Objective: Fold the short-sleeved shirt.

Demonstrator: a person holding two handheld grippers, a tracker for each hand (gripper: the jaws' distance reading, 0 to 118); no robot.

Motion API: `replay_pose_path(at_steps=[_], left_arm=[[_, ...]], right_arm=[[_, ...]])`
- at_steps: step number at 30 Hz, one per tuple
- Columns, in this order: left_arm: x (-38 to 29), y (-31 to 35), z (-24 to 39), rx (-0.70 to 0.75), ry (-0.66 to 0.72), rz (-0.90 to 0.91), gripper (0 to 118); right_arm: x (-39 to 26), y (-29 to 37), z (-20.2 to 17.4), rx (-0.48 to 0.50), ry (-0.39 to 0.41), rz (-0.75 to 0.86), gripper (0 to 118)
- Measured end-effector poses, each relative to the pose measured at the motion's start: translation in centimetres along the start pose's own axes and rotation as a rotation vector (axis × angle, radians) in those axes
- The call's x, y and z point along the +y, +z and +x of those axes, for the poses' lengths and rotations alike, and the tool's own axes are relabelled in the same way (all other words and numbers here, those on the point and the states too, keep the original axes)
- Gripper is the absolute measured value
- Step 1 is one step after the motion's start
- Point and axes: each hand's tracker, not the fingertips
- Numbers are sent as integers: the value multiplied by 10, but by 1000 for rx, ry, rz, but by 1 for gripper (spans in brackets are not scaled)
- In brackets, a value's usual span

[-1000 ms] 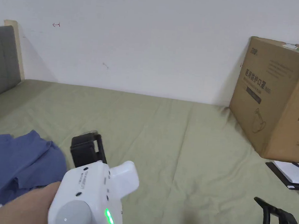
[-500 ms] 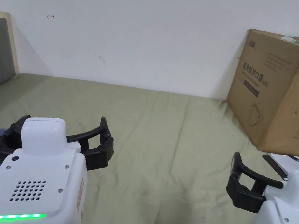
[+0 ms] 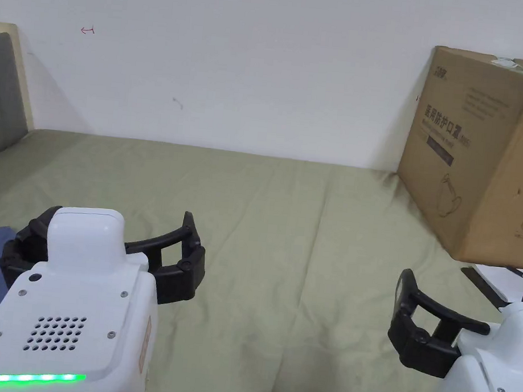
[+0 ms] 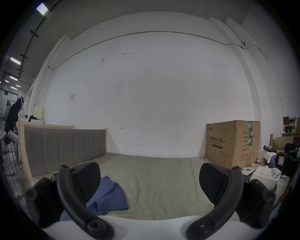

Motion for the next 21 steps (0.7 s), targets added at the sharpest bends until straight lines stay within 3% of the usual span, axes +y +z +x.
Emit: replay_pose_path(at_steps=[4, 16, 17, 18, 19, 20, 21], left_arm=[[0, -1, 2, -25, -19, -24, 118], [-1, -7, 8, -56, -69, -60, 117], [-1, -6, 8, -66, -74, -58, 112], [0, -6, 8, -100, -84, -52, 95], [1, -5, 9, -96, -105, -39, 61], [0, -5, 11, -84, -129, -39, 3], [-1, -8, 14, -49, -170, -57, 0]], right_arm=[[2, -3, 6, -4, -31, -18, 118], [5, -8, 7, -16, -9, -23, 118], [5, -8, 8, -20, -8, -23, 114], [6, -7, 8, -25, -5, -19, 103], [5, -6, 8, -31, 5, -7, 74], [4, -7, 7, -43, 21, -12, 12], [4, -10, 8, -65, 40, -39, 0]])
